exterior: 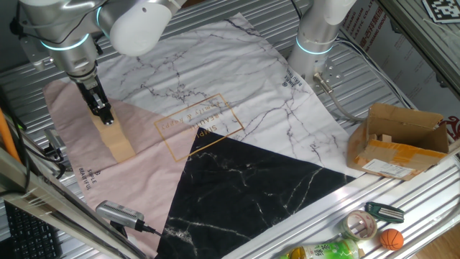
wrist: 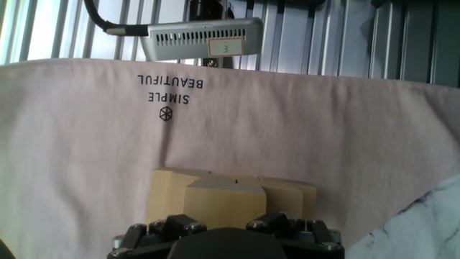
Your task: Stack the blocks into a pyramid shape
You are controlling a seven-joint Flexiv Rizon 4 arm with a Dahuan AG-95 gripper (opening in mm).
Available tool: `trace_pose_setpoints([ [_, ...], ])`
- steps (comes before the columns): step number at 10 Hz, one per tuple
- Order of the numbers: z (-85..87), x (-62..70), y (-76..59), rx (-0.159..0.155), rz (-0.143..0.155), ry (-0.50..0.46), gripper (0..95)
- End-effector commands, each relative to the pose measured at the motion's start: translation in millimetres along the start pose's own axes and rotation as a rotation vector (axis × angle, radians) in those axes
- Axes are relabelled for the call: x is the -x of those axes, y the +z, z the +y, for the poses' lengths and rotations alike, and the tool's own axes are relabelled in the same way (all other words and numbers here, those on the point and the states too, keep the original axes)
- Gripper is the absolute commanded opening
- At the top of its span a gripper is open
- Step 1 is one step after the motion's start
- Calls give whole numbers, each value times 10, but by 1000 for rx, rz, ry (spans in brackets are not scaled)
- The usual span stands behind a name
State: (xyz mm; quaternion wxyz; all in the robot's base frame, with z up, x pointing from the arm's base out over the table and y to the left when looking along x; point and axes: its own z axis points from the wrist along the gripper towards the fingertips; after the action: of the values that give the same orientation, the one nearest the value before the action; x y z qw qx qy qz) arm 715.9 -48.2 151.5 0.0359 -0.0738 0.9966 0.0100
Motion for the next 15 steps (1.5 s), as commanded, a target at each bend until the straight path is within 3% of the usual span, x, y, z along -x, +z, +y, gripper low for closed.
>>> trace_pose_setpoints([
  [1, -1, 4, -31, -3, 3, 2, 760],
  [7, 105, 81, -320, -6, 18, 22, 760],
  [11, 289, 57, -513, -33, 22, 53, 760],
  [13, 402, -6, -580, -48, 19, 78, 380],
  [14, 462, -46, -608, -48, 15, 92, 380],
  [15, 569, -109, -643, -52, 10, 117, 190],
])
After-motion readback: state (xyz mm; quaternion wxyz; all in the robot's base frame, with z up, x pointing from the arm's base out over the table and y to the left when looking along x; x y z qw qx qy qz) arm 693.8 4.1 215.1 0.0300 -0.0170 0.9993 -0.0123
